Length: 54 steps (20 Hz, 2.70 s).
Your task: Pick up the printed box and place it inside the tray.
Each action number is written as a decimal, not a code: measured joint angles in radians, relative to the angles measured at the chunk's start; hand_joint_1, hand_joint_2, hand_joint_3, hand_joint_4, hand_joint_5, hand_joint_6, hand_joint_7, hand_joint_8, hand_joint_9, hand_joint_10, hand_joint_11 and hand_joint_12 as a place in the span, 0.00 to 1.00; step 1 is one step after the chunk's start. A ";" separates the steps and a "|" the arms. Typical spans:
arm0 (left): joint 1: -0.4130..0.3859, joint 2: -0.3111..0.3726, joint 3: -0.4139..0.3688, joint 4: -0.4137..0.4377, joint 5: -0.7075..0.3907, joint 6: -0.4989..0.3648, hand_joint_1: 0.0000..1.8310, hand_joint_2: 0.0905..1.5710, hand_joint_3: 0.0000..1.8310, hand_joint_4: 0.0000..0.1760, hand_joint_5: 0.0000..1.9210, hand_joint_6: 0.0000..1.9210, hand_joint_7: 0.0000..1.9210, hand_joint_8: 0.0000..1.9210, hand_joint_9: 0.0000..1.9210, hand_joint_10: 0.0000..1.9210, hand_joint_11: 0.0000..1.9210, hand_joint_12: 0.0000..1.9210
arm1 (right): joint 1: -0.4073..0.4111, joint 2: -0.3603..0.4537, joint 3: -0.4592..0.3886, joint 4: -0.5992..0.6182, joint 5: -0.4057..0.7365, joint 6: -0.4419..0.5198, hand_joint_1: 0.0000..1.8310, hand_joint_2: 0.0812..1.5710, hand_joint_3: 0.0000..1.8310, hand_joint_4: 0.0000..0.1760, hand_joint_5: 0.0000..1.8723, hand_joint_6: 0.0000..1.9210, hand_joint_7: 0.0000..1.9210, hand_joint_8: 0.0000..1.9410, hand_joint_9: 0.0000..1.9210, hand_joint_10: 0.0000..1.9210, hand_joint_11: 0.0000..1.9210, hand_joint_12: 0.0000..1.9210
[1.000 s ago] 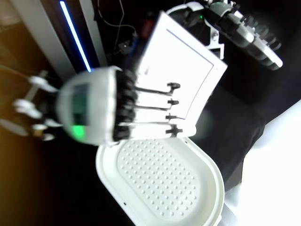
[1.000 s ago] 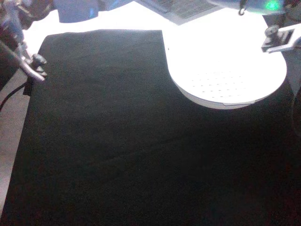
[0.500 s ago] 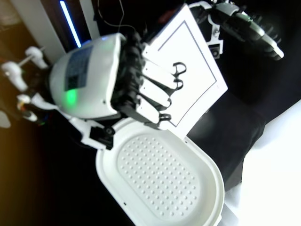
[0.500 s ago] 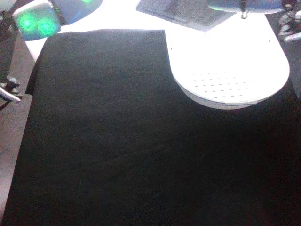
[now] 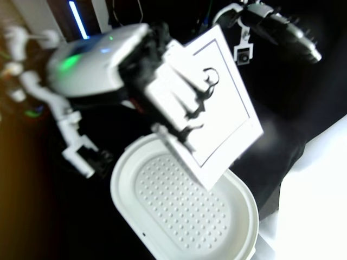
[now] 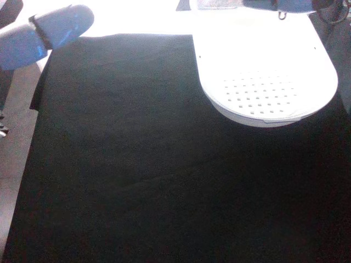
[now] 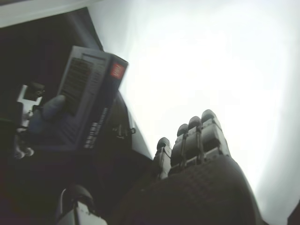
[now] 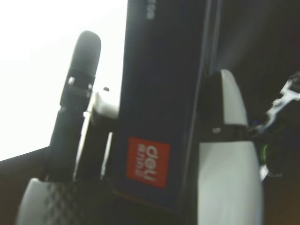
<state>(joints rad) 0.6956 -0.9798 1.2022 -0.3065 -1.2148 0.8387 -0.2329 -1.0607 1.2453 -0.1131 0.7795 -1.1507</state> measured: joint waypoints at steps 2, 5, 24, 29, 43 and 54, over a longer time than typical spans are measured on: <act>0.029 0.000 -0.007 -0.016 -0.015 -0.001 0.00 0.48 0.00 1.00 0.00 0.00 0.00 0.00 0.00 0.00 0.00 0.00 | 0.026 0.006 -0.006 0.013 -0.044 -0.108 0.67 0.74 0.00 0.00 0.47 0.46 0.45 0.76 0.44 0.86 0.42 0.96; 0.092 0.000 -0.015 -0.026 -0.064 -0.037 0.00 0.49 0.00 1.00 0.00 0.00 0.00 0.00 0.00 0.00 0.01 0.00 | 0.066 0.010 -0.059 0.026 -0.083 -0.349 0.69 0.69 0.00 0.00 0.55 0.33 0.52 0.66 0.54 0.79 0.50 0.91; 0.196 0.001 -0.040 -0.132 -0.158 -0.085 0.00 0.52 0.02 0.89 0.00 0.00 0.00 0.00 0.00 0.00 0.00 0.53 | 0.021 -0.017 0.002 0.181 -0.186 -0.478 0.37 0.38 0.00 0.99 0.00 0.00 0.01 0.00 0.01 0.01 0.00 0.23; 0.220 0.001 -0.044 -0.145 -0.167 -0.098 0.01 0.50 0.00 0.83 0.00 0.00 0.00 0.00 0.00 0.00 0.00 0.97 | 0.012 -0.024 0.016 0.225 -0.182 -0.485 0.33 0.36 0.00 1.00 0.00 0.00 0.00 0.00 0.00 0.00 0.00 0.00; 0.238 0.000 -0.044 -0.160 -0.173 -0.098 0.00 0.50 0.00 0.84 0.00 0.00 0.00 0.00 0.00 0.00 0.00 1.00 | 0.009 -0.002 0.004 0.224 -0.209 -0.486 0.40 0.33 0.00 1.00 0.00 0.00 0.00 0.00 0.00 0.00 0.00 0.00; 0.245 -0.015 -0.044 -0.153 -0.177 -0.099 0.00 0.53 0.00 0.85 0.00 0.00 0.00 0.00 0.00 0.00 0.00 0.00 | 0.037 0.039 -0.091 0.325 -0.273 -0.883 0.38 0.33 0.00 1.00 0.00 0.00 0.00 0.00 0.00 0.00 0.00 0.00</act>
<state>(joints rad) 0.9401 -0.9951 1.1580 -0.4599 -1.3914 0.7399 -0.1959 -1.0218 1.1542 0.2119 0.5068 -2.0342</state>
